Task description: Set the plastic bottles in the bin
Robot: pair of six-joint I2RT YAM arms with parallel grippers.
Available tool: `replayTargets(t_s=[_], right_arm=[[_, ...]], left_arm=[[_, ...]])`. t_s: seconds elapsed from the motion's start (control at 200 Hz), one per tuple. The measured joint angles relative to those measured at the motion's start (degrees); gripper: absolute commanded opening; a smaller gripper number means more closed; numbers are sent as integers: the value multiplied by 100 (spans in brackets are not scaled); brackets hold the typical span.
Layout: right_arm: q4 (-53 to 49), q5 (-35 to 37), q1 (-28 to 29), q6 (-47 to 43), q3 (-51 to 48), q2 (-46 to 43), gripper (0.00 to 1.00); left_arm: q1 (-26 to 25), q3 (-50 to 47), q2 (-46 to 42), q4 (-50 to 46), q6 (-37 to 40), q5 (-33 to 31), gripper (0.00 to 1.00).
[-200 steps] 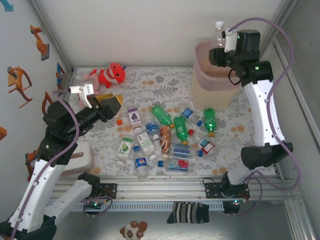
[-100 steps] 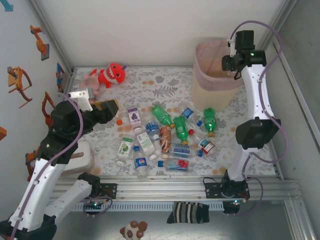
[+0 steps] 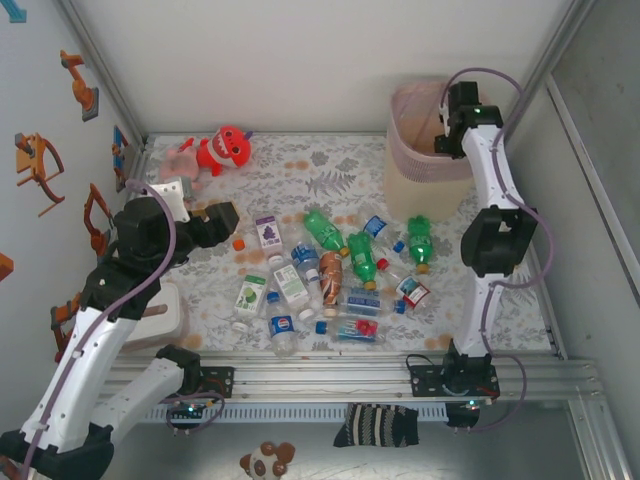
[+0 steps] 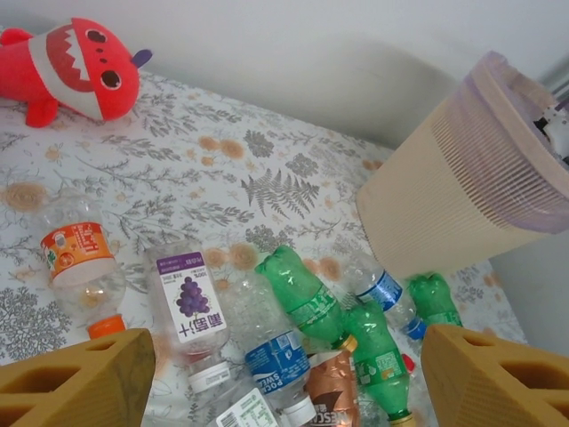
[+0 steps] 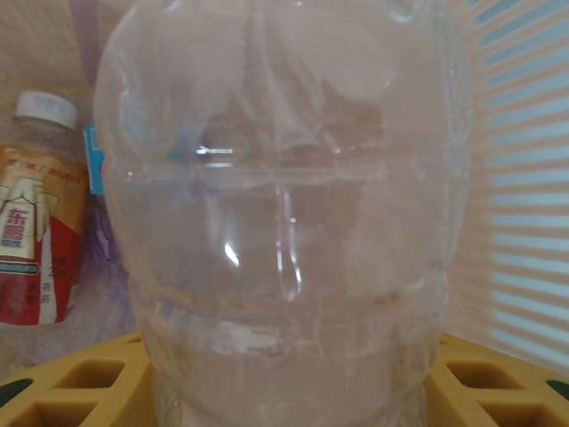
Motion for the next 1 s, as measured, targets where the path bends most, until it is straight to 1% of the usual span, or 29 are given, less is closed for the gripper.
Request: replayTargets(t_s=[0.095,0.21,0.346,0.546,0.676,0.796,0.996], right_arm=[[-52,0,-22,0,15,247,59],[-136,0,-39,-11,17,450,69],[-195,-22,-44,-35,37,466,75],[-203,-101,-44,-17,42,439,77],[-214,-164,-44,17,42,269,78],[-212,-264,-44,68,28,-55,78],[-208,-463,-44,201,-61,-837,77]], left_arm=[[0,63,70,-107,0,2,80],[0,85,138,-179,2,2,81],[0,85,168,-232,0,7,81],[0,85,197,-280,-24,-20,81],[0,85,286,-444,-31,-87,82],[0,83,393,-525,-39,-122,82],[0,76,678,-614,-24,-308,81]])
